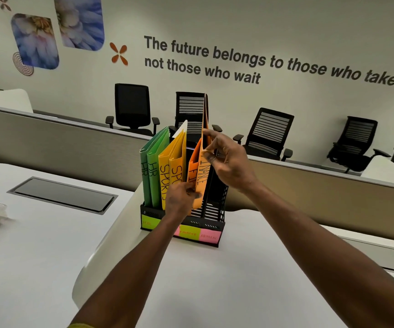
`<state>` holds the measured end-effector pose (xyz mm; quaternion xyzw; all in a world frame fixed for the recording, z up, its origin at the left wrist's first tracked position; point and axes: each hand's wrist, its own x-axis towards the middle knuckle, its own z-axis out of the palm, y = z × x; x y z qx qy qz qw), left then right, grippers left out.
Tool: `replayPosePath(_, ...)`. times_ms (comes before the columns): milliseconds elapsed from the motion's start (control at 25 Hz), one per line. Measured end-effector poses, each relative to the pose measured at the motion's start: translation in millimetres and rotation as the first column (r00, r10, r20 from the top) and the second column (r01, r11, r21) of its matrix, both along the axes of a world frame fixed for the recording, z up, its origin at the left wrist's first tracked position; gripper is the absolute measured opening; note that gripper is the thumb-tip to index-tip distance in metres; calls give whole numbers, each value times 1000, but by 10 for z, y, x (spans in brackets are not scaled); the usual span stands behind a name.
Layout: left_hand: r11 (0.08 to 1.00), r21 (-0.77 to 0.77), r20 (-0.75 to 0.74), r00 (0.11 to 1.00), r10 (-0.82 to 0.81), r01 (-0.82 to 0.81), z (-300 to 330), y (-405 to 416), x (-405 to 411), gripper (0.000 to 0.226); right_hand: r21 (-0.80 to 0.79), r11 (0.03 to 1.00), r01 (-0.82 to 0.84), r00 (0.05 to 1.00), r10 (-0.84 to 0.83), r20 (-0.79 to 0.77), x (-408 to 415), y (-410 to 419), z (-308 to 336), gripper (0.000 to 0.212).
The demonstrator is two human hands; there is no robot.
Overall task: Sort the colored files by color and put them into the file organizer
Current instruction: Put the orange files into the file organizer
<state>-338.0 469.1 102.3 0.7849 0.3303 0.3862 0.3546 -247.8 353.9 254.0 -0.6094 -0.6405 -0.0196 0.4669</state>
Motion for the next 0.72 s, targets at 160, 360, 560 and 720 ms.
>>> replayPosePath(160, 998, -59, -55, 998, -9, 6, -223, 16, 25, 27, -42, 999, 2, 1000, -1, 27, 35, 14, -229, 8)
replayPosePath(360, 998, -62, -76, 997, -14, 9, -462, -34, 3, 20, -99, 992, 76, 997, -79, -23, 123, 68, -439, 9)
replayPosePath(560, 998, 10, -65, 996, 61, -61, -512, -61, 19, 14, -215, 960, 177, 982, -188, -33, 153, 175, -638, 17)
replayPosePath(720, 991, 61, -11, 993, 116, -115, -458, -56, 0, 19, -302, 928, 218, 975, -217, 39, 196, 189, -817, 63)
